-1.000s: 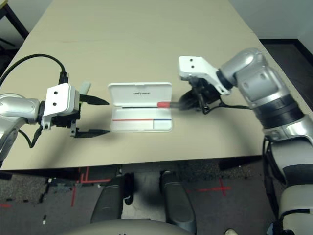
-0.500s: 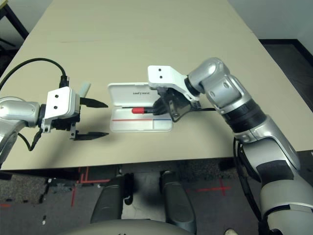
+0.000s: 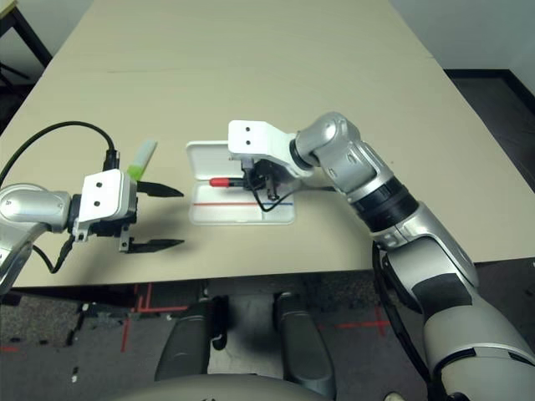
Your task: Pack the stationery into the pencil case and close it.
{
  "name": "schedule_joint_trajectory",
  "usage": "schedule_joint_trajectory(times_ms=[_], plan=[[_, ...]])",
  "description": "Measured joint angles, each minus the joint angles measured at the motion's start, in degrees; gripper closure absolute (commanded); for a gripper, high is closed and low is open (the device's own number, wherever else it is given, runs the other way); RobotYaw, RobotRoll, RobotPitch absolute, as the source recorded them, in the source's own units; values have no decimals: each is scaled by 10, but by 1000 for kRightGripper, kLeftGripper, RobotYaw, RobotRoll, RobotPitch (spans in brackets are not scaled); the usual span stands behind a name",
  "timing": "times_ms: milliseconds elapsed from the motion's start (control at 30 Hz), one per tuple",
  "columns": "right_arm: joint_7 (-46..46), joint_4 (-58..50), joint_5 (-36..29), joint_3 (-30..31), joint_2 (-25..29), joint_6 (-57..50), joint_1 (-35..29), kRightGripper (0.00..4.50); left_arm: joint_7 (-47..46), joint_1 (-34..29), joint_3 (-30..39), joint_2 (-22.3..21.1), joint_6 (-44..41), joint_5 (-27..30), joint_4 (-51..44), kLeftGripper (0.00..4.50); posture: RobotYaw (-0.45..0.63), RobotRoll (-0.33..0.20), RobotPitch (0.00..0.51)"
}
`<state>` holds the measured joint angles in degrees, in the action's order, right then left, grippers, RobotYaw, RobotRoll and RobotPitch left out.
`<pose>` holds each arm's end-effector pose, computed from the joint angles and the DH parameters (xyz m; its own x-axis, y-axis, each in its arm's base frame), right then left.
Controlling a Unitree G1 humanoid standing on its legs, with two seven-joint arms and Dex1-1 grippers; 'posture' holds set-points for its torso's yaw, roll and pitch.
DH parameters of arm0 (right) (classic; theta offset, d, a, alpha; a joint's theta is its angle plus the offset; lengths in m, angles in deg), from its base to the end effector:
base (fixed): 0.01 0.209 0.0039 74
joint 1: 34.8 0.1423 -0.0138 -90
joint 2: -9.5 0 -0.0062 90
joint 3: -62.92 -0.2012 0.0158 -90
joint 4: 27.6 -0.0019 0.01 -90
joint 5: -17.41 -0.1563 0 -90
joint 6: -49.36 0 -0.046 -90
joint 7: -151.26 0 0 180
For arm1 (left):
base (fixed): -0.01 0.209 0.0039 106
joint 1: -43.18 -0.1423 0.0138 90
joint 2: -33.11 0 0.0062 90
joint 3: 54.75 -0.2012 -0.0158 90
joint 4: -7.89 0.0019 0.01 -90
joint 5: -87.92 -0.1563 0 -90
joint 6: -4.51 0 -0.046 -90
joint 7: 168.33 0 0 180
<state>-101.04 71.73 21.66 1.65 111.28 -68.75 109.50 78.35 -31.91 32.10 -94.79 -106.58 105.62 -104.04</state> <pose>0.3459 -0.1108 0.2175 0.2110 0.7028 -0.6794 -0.9368 -0.0530 -0.3457 0.2421 0.2412 0.1957 0.3224 -0.7888 -0.5233 0.9200 0.1310 0.3693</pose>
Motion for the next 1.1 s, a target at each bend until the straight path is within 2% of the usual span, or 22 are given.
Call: schedule_joint_trajectory(times_ms=[67,167,400,433,733,1100], plan=[[5,4,2,0,-6,10,-3,4015,-3,-3,0,0,-1,0,-2,0,32,0,161],[7,12,4,0,-10,27,-5,3002,-8,-8,0,0,-1,0,-7,0,31,0,161],[15,20,1,-5,-16,47,-5,236,-4,4,2,-7,-1,2,2,0,24,0,160],[14,20,0,-6,-15,49,-5,42,-4,4,2,-7,-1,2,2,0,23,0,160],[-41,-17,-52,-43,37,33,-9,42,-4,20,0,-7,-14,3,1,0,12,0,162],[-147,-89,-184,-130,190,-77,-68,42,-6,0,1,-7,-26,5,-21,0,6,0,167]])
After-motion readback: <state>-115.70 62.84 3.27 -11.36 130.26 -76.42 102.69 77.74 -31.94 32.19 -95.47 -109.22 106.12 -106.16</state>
